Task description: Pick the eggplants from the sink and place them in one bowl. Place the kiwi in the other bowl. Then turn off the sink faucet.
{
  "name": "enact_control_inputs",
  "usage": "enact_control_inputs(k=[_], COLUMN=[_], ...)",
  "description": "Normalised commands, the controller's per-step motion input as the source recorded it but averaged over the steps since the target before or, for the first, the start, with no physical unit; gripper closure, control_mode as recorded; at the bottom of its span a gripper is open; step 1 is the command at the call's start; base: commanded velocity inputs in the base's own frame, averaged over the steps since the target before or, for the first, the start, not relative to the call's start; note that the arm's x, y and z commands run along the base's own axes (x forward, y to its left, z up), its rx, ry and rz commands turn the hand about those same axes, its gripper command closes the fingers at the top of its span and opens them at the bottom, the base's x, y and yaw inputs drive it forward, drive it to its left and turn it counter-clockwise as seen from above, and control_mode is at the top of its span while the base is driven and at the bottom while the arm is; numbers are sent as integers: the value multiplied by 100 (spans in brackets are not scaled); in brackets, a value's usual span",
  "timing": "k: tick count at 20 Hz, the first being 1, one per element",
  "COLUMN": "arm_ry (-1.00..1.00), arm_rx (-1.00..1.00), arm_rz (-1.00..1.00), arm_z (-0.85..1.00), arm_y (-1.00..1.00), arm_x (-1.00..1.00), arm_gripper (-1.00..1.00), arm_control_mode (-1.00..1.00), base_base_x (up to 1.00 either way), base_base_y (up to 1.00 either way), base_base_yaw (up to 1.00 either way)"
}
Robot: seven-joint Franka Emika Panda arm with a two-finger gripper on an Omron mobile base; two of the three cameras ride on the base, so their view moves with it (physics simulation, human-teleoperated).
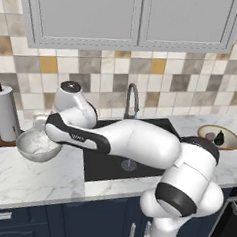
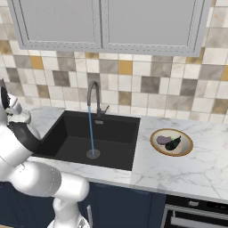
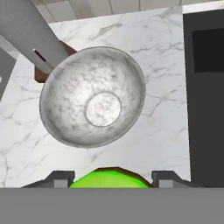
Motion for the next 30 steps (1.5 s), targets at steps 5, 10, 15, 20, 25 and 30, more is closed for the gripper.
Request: enact_control_inputs(k=[5,10,15,20,25,30], arm_ry=[0,0,2,7,3,2], arm_rx=[0,0,0,-1,-3,-1], arm_rz=[-4,-6,-9,-11,-12,-12], arm_z=[-27,-25,-11,-2,-18,3], arm_y=[7,22,41,59,36,32], arm_x=[11,38,43,46,25,4], arm_gripper=[100,100,100,-100,-100,-100], arm_control_mode=[-100,-100,-100,-100,-100,-100], base_base_x=[0,0,0,0,0,0], base_base_y=[0,0,0,0,0,0], base_base_yaw=[0,0,0,0,0,0])
